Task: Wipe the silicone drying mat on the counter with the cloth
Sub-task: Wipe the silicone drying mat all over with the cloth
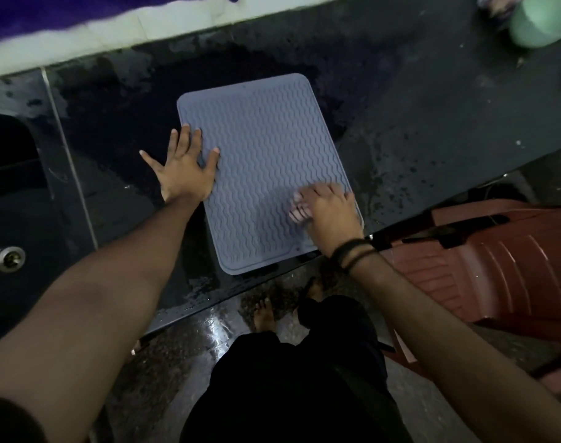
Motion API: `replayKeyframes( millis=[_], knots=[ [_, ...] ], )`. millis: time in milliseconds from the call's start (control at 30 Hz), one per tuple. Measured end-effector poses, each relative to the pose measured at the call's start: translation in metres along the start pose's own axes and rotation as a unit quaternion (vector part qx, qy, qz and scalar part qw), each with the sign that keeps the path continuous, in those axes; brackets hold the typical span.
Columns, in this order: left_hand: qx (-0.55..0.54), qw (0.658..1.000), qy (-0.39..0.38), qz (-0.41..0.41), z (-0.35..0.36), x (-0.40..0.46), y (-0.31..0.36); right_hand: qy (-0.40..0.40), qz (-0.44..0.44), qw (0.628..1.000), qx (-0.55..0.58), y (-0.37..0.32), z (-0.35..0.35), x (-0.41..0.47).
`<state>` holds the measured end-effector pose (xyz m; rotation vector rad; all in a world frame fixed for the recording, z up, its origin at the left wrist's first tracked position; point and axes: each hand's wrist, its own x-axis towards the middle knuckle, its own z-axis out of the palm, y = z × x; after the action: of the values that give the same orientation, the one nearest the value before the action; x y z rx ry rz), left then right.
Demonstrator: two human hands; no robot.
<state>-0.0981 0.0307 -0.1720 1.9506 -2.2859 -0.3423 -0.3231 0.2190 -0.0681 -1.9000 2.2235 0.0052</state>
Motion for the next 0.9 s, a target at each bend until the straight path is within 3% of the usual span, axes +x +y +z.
replayKeyframes(
  millis=[167,333,500,700,833,900],
  knots=[
    [0.007,1.000,-0.006,-0.004,-0.002,0.001,0.001,-0.044,-0.030,0.999,-0.008,-0.033,0.020,0.034],
    [0.007,1.000,-0.005,-0.012,-0.001,0.001,0.001,-0.027,-0.067,0.997,-0.031,-0.006,0.033,-0.020],
    [0.005,1.000,-0.007,-0.008,-0.002,0.001,0.001,-0.076,-0.078,0.993,-0.043,0.012,0.017,-0.038],
    [0.010,1.000,-0.014,-0.002,-0.005,-0.001,0.004,0.087,-0.011,0.995,0.056,0.004,-0.016,0.030],
    [0.014,1.000,-0.018,-0.008,-0.009,-0.003,0.006,-0.026,-0.059,0.997,0.030,-0.021,0.007,0.052],
    [0.016,1.000,-0.018,-0.012,-0.010,-0.003,0.008,-0.046,-0.075,0.996,-0.006,-0.019,0.024,0.037]
  ],
)
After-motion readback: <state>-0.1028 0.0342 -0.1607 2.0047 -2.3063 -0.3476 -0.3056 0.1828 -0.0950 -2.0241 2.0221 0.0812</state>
